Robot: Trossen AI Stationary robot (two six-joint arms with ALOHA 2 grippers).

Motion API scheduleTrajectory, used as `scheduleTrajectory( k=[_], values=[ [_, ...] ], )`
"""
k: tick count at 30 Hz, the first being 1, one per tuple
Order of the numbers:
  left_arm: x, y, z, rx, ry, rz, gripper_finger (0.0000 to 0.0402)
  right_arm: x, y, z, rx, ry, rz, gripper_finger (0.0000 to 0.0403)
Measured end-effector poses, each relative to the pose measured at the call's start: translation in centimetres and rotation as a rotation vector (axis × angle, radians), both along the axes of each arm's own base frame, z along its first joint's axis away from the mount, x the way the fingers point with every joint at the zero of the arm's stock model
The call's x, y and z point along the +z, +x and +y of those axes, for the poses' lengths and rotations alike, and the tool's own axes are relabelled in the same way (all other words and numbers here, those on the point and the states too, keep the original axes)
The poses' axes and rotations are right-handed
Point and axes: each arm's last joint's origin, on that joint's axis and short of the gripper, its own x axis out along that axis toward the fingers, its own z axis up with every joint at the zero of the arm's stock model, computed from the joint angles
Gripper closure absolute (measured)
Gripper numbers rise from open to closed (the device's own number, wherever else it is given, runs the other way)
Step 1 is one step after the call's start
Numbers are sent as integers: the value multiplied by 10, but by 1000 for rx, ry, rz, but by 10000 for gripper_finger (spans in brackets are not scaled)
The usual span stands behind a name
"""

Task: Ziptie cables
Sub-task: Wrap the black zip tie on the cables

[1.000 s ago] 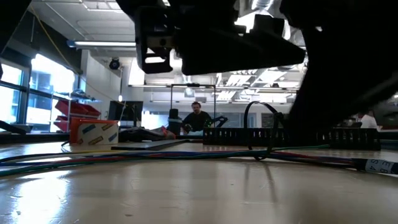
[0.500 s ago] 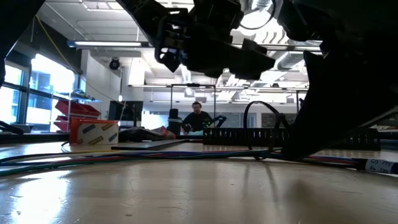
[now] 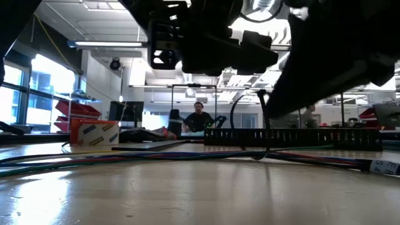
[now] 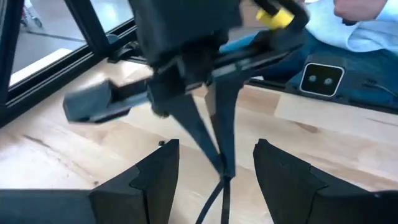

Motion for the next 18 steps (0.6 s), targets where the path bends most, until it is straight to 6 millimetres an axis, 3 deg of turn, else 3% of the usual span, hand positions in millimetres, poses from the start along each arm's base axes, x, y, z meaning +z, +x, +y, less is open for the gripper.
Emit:
scheduleTrajectory(
  k=[8, 15, 18],
  values=[
    [-14, 0, -1, -22, 27, 25, 213, 9, 1, 0, -90, 31, -56, 403],
    [-16, 0, 16, 3, -4, 55, 232, 10, -7, 8, -134, 37, -138, 403],
    [-19, 1, 10, -15, -7, 46, 244, 10, -7, 7, -136, 36, -139, 403]
  ],
)
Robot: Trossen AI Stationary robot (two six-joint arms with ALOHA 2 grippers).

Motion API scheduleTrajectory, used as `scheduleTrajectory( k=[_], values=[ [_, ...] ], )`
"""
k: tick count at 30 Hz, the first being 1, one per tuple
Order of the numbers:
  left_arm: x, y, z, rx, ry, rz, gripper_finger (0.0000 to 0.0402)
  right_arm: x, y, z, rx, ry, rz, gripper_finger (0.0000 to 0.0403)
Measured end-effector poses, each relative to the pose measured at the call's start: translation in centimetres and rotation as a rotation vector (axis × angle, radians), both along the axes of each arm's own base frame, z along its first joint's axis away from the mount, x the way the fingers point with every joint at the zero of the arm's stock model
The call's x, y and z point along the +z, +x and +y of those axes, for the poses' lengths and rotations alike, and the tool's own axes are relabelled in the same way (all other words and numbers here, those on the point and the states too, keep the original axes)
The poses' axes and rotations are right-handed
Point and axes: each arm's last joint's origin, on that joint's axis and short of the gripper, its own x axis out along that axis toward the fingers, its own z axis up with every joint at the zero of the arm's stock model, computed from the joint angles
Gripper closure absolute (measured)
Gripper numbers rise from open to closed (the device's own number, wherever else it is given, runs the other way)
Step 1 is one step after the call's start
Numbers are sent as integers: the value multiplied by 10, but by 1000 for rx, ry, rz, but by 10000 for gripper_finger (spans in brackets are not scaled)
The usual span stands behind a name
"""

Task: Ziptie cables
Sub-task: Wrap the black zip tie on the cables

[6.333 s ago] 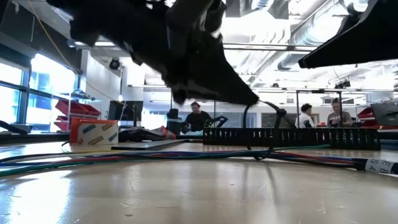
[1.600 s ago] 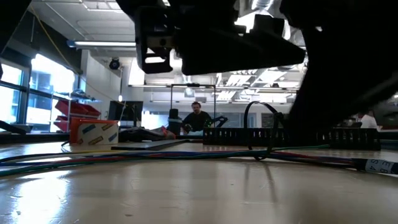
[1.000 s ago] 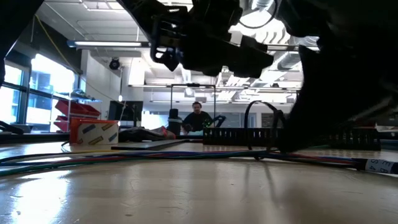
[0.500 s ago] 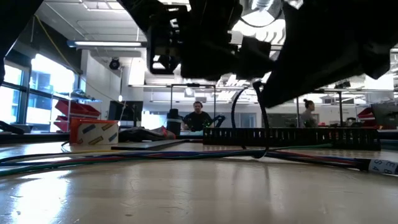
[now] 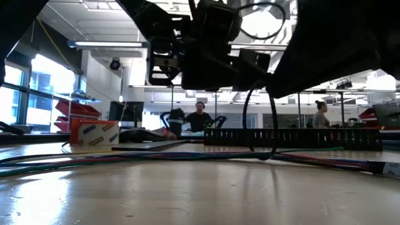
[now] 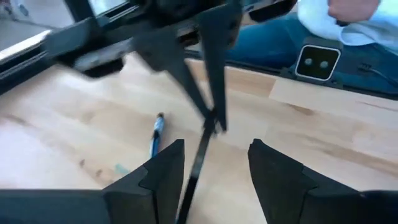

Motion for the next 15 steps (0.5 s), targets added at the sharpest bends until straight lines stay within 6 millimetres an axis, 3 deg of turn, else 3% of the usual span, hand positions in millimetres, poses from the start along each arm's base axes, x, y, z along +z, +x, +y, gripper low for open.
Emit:
scheduleTrajectory(
  k=[6, 15],
  values=[
    [-16, 3, -17, -31, 3, -12, 252, 0, 1, -1, -3, 1, -1, 403],
    [-13, 7, -9, -6, -24, -30, 274, 0, -1, 2, -6, 11, -16, 403]
  ],
)
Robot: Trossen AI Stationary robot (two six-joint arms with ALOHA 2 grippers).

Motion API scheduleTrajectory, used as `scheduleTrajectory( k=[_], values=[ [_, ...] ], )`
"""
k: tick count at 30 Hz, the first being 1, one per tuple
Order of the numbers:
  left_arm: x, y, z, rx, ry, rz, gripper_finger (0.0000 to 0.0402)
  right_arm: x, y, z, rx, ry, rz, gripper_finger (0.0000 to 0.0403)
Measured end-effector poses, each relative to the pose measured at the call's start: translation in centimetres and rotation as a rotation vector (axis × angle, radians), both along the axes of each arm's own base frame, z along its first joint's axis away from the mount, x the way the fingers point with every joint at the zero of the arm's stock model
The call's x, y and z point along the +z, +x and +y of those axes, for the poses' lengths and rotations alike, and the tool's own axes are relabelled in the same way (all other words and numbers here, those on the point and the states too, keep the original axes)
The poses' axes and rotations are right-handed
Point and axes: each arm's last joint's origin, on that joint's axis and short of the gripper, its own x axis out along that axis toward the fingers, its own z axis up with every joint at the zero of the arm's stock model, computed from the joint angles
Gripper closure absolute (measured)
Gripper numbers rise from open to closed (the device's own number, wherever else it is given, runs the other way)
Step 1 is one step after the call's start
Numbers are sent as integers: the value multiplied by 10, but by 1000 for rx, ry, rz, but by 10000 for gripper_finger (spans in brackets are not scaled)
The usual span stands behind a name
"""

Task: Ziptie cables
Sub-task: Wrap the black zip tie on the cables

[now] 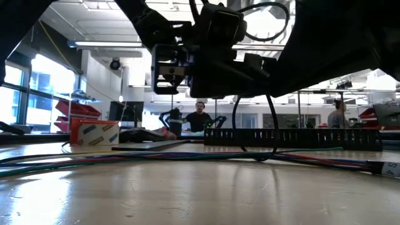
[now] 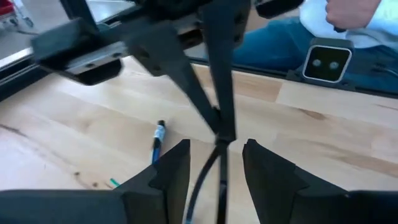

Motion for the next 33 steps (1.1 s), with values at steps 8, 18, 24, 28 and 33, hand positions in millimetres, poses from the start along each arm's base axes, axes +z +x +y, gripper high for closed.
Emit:
scheduleTrajectory(
  k=[8, 18, 24, 28, 33],
  values=[
    [0, 0, -12, -33, 1, -22, 289, 0, 0, 0, 0, 1, -9, 403],
    [2, 1, -13, -33, -13, -42, 334, 1, 1, 0, -3, -12, -26, 403],
    [2, 2, -10, -25, -19, -34, 385, 1, 1, 1, -3, -7, -30, 403],
    [2, 2, -7, -10, -30, -20, 394, 1, 1, 1, -3, -3, -26, 403],
    [1, 2, 7, 13, -44, 10, 398, 1, -2, 6, 12, -1, -38, 403]
  ],
)
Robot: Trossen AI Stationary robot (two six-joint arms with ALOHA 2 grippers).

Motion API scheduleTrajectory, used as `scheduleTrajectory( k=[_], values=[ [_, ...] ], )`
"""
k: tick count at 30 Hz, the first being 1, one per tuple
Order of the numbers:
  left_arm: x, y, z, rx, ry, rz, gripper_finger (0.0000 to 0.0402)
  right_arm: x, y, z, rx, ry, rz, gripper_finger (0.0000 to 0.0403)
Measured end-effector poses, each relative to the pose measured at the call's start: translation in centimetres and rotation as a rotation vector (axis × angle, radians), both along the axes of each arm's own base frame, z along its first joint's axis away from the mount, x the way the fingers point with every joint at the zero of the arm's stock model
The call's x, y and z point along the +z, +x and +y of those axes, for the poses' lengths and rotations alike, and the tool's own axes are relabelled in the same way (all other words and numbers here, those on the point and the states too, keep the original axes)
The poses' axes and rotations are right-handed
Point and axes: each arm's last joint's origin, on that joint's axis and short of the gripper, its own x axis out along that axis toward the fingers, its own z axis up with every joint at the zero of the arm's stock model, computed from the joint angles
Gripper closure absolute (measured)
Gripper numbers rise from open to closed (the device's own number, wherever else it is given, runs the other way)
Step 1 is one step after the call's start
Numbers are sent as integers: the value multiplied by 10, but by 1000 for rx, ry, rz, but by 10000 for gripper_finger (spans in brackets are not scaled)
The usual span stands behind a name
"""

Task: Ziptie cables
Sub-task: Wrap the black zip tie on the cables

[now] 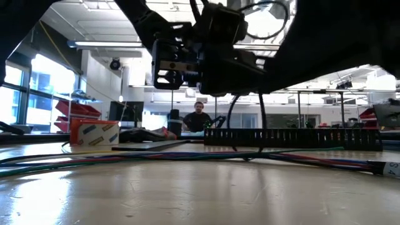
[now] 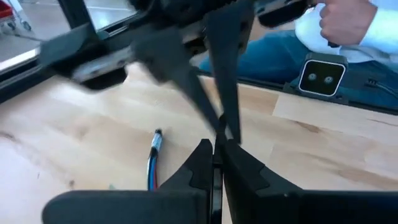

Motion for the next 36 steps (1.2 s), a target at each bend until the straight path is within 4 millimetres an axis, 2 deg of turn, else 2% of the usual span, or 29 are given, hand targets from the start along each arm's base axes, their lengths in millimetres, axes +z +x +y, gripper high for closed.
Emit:
scheduleTrajectory(
  k=[6, 9, 13, 16, 19, 22, 28, 32, 36],
  values=[
    [-1, 1, 26, 67, -15, 35, 399, 0, -16, 19, 26, 42, -33, 403],
    [-1, 0, 27, 63, -21, 39, 399, 0, -21, 21, 21, 5, -60, 403],
    [-1, 0, 23, 49, -28, 44, 400, 2, -17, 19, 16, -47, -116, 403],
    [-1, 0, 20, 43, -31, 52, 400, 3, -11, 12, 51, -120, -61, 398],
    [-1, 0, 19, 43, -35, 61, 397, 5, -4, 6, 117, -180, 51, 372],
    [-1, 0, 20, 46, -36, 64, 395, 12, -1, -2, 117, -202, 150, 328],
    [-2, -1, 20, 48, -38, 78, 394, 36, -1, -8, 120, -145, 355, 241],
    [-2, -1, 20, 48, -38, 78, 393, 34, 4, -12, 107, -149, 333, 220],
    [-2, -1, 19, 46, -37, 81, 393, 22, 9, -21, 98, -144, 339, 220]
  ],
)
